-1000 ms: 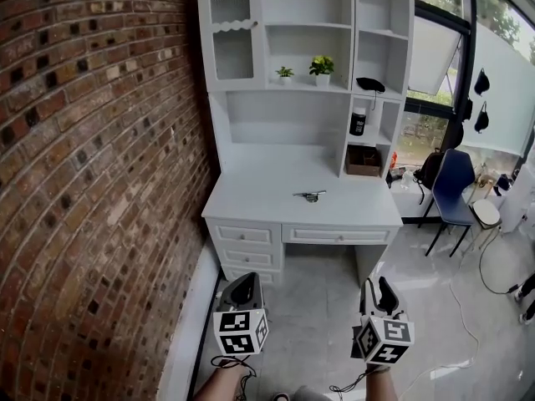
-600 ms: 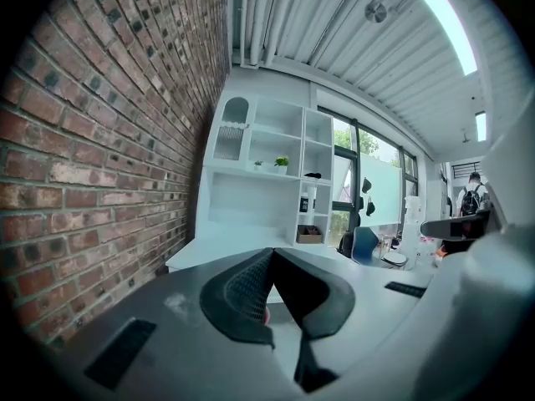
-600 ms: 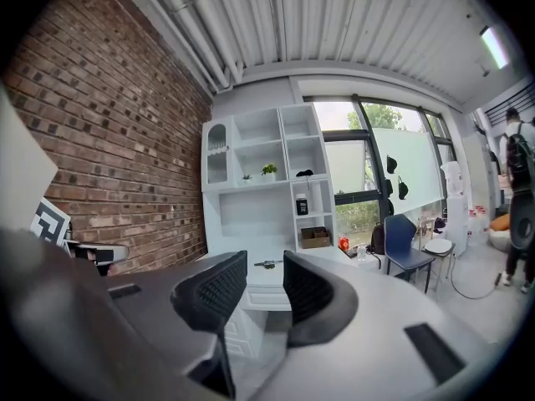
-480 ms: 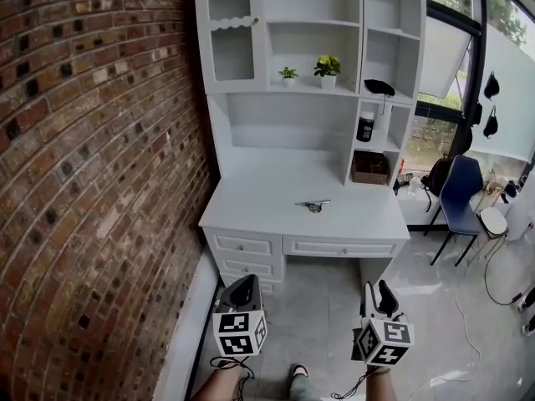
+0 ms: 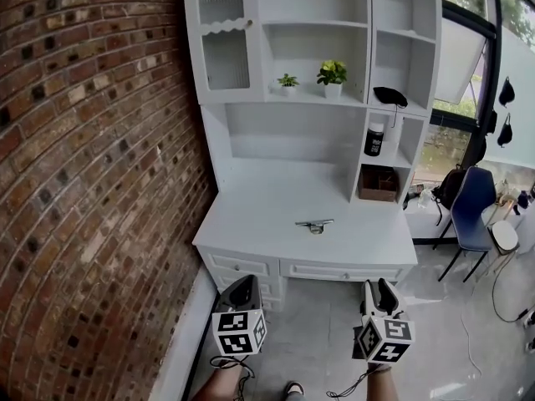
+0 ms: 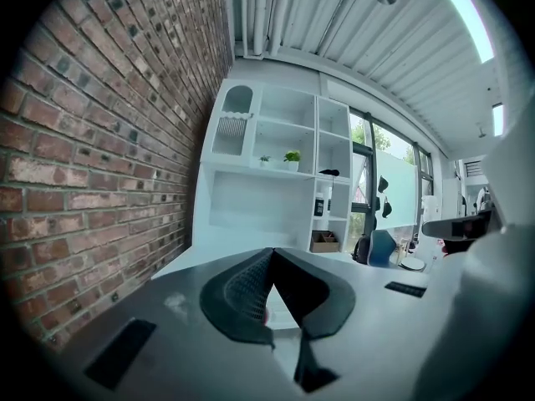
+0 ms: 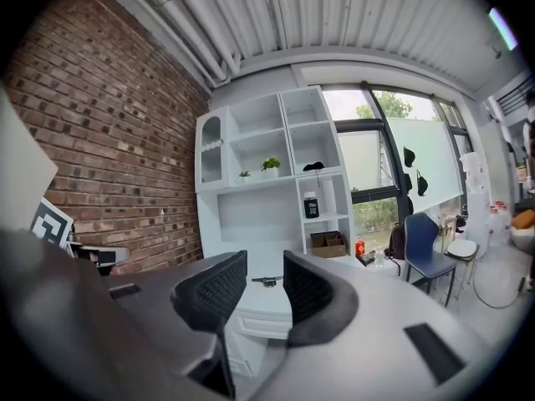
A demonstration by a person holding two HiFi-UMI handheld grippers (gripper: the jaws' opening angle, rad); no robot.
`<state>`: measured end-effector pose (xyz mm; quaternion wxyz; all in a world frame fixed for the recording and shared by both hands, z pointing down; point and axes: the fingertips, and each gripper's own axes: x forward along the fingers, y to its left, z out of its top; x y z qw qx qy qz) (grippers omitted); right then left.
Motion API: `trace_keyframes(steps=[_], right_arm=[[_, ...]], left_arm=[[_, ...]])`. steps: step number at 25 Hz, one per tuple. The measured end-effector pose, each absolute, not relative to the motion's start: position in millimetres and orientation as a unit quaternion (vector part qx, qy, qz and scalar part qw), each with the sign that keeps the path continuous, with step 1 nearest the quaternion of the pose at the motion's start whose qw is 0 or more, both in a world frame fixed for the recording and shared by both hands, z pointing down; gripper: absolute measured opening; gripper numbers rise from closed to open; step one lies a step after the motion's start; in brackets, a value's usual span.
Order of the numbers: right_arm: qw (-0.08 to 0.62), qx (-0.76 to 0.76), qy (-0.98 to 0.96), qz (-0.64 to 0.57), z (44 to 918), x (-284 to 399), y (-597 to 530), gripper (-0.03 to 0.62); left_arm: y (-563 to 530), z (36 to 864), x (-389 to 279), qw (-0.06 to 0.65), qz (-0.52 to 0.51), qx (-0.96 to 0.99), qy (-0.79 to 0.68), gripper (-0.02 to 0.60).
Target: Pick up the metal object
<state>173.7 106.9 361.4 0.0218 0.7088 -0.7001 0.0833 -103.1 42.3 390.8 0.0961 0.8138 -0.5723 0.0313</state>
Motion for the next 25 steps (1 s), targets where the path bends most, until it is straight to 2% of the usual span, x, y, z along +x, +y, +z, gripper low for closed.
trace_keyframes(steps=[25], right_arm=[[-0.008, 0.687, -0.713, 0.140, 390.9, 239.1, -75.5, 0.133]], left_arm=[[-129.4, 402.0, -42.7, 0.094, 0.060, 0.805, -0.583, 0.005]])
